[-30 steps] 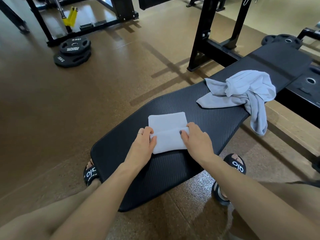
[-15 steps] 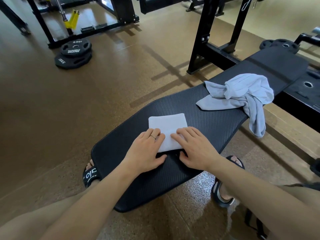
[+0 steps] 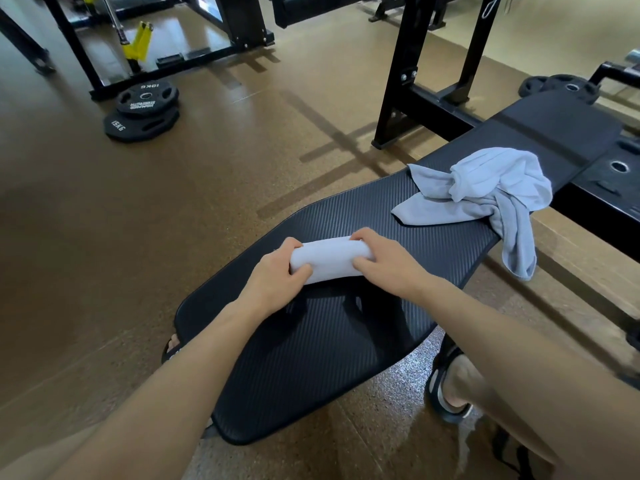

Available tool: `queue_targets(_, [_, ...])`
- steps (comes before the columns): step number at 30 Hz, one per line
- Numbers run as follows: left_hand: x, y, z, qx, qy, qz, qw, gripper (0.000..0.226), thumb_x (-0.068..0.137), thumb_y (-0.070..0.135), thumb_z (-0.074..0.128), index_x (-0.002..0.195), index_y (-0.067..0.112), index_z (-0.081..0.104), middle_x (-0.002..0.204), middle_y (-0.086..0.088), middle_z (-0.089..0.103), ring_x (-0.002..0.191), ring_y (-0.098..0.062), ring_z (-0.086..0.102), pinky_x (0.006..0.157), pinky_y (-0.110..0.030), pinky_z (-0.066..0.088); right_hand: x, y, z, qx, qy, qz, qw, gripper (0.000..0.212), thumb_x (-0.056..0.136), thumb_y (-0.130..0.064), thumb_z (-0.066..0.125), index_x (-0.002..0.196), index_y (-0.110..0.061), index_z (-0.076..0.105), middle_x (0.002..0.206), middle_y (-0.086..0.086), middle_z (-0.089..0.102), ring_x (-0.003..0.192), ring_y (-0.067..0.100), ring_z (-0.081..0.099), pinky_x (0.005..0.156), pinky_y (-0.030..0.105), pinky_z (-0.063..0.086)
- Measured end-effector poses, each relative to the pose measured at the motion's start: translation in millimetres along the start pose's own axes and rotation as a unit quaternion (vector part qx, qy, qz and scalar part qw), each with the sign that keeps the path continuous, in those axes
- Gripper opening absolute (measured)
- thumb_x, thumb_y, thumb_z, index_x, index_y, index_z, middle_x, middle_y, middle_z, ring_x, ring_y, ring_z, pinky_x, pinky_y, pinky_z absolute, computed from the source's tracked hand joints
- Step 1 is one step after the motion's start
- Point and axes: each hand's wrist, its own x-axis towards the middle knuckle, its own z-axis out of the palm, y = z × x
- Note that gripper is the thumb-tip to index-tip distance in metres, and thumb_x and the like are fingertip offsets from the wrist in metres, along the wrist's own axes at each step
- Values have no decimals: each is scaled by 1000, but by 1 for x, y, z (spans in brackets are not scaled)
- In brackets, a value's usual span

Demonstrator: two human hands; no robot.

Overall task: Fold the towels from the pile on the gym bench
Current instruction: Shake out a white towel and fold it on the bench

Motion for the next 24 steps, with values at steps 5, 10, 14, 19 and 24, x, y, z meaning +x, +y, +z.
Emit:
queue_targets(5, [21, 3, 6, -24, 24, -57, 998, 25, 98, 35, 47, 121, 29, 43, 98, 0, 57, 88, -20, 56, 70, -37, 42, 25, 5, -1, 81, 12, 69, 994, 29, 100, -32, 48, 128, -25, 45, 109, 0, 56, 95, 19, 54, 70, 33, 40])
queue_targets(10, [40, 1, 6, -10, -3, -87, 996, 27, 94, 40, 49, 120, 31, 49, 113, 0, 45, 88, -14, 51, 71, -34, 40, 37, 11, 10, 79, 31, 77, 993, 38, 102, -31, 43, 139, -36, 41, 122, 2, 41, 102, 22, 51, 79, 33, 37])
queue_targets(14, [42, 2, -2, 26, -49, -91, 994, 20, 92, 39, 54, 104, 22, 56, 110, -2, 50, 94, -21, 53, 71, -34, 39, 31, 13, 12, 76, 4, 82, 994, 30, 100, -28, 45, 129, -36, 46, 118, 5, 46, 98, 19, 51, 70, 28, 36])
queue_targets(19, [2, 9, -1, 105, -105, -71, 986, 19, 89, 36, 53, 87, 18, 50, 91, 0, 57, 77, -19, 51, 60, -34, 34, -8, 16, 30, 70, -15, 82, 994, 21, 97, -25, 50, 116, -34, 51, 116, 8, 50, 100, 25, 55, 71, 30, 39])
queue_targets(24, [-46, 16, 7, 345, -45, 46, 936, 35, 95, 34, 43, 126, 19, 49, 117, -2, 58, 104, -25, 56, 85, -38, 45, -51, 14, 49, 67, -11, 97, 993, 25, 92, -27, 51, 117, -28, 56, 114, 9, 53, 101, 27, 55, 78, 36, 41])
